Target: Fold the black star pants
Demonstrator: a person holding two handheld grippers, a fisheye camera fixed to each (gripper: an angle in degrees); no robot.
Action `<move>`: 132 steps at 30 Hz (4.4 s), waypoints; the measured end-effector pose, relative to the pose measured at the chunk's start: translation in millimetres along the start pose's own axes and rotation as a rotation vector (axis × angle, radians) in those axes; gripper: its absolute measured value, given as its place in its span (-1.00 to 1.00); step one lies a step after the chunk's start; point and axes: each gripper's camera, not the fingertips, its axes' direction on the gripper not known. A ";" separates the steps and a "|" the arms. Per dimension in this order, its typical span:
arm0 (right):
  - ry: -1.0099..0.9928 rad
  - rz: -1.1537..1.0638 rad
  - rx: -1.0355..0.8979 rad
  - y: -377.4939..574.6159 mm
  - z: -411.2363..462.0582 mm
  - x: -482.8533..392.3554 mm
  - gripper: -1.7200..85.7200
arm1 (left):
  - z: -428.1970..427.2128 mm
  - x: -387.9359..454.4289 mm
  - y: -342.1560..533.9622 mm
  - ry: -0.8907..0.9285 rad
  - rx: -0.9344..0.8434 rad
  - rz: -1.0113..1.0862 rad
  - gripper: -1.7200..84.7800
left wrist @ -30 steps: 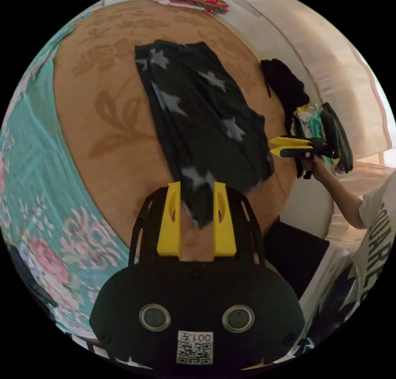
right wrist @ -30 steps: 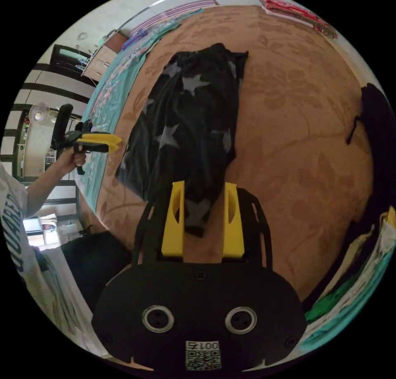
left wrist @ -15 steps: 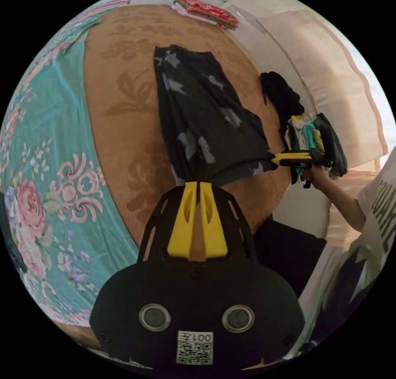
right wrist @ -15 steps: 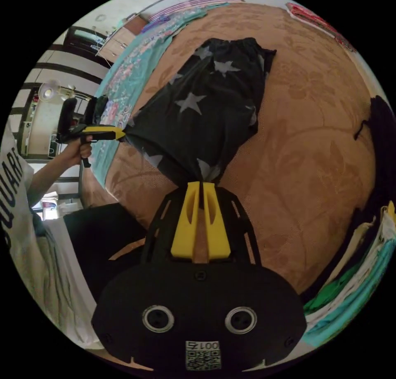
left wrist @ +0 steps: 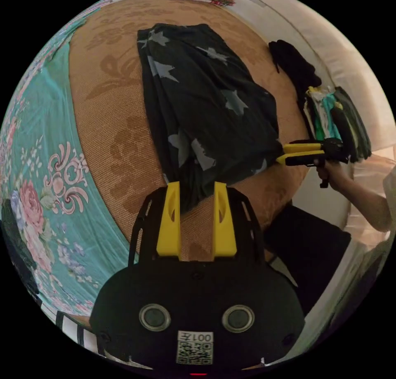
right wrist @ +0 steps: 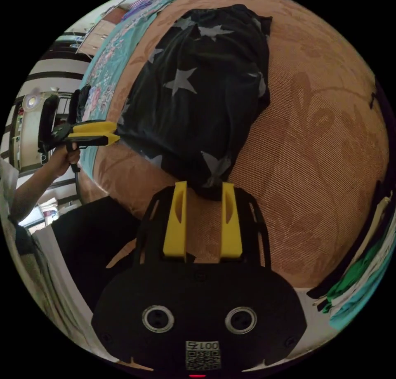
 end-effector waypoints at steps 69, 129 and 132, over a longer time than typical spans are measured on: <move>0.189 -0.097 0.377 -29.2 -62.8 -38.8 -0.80 | -117.1 -124.1 21.9 0.053 0.334 -0.165 -0.84; 0.577 -0.627 0.421 57.0 -218.0 -238.2 -0.91 | -629.9 397.0 -146.0 -0.294 0.254 0.740 -0.97; 0.576 -0.637 0.319 73.0 -192.5 -235.3 -0.91 | -608.1 422.3 -141.7 -0.285 0.196 0.734 -0.97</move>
